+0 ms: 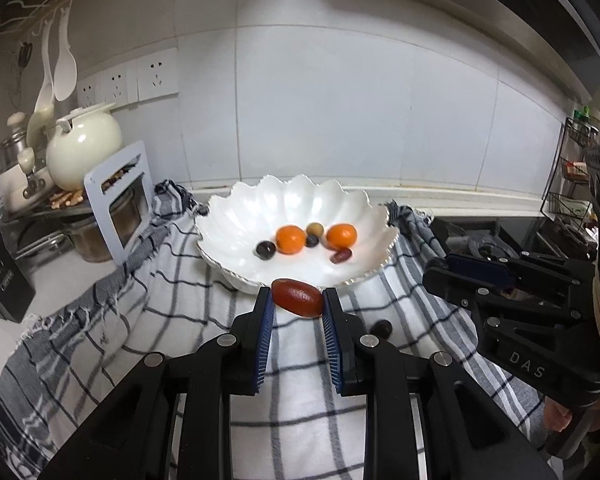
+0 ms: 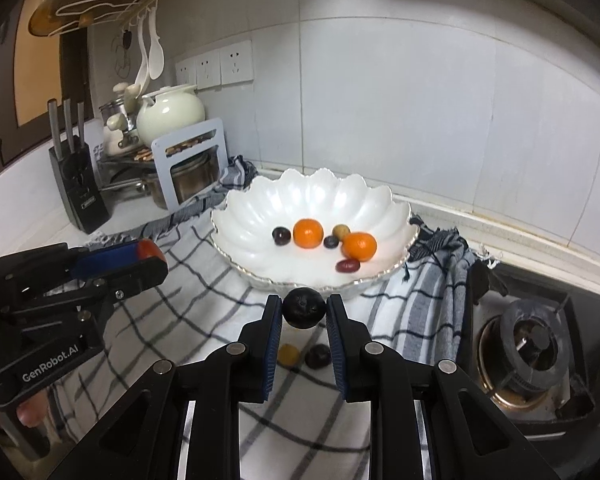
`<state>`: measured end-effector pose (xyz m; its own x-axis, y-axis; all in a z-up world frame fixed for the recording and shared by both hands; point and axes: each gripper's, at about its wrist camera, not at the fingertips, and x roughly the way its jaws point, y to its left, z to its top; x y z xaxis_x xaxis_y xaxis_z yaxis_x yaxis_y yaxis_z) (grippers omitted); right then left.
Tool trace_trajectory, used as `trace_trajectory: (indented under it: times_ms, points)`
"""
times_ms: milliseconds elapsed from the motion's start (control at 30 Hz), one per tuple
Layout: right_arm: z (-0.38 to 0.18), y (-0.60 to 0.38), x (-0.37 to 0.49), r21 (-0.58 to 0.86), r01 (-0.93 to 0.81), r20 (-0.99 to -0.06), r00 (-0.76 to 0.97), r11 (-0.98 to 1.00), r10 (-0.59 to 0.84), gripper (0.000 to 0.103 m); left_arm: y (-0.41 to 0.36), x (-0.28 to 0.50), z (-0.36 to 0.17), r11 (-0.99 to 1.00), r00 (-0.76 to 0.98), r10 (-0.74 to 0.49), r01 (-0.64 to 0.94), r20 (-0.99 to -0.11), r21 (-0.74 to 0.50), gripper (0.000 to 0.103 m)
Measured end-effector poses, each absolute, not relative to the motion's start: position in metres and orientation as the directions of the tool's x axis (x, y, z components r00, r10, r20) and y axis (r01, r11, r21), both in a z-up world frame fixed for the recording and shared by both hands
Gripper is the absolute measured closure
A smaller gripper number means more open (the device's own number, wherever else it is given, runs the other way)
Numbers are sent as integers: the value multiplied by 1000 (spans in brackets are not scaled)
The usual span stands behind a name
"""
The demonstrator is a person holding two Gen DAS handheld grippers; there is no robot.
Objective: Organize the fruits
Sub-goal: 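Carry the date and berry over the bowl and open both tools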
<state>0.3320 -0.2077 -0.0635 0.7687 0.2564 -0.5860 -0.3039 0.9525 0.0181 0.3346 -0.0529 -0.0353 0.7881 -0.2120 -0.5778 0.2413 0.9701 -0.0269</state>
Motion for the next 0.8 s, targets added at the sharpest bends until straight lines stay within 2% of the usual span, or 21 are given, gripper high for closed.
trace_trajectory:
  times_ms: [367, 800]
  points:
    - [-49, -197, 354, 31, -262, -544, 805, 965, 236, 79, -37, 363, -21, 965, 800, -237, 260, -551, -37, 78]
    - [-59, -190, 401, 43, -234, -582, 784, 971, 214, 79, -34, 411, -24, 959, 778, -259, 278, -572, -56, 78]
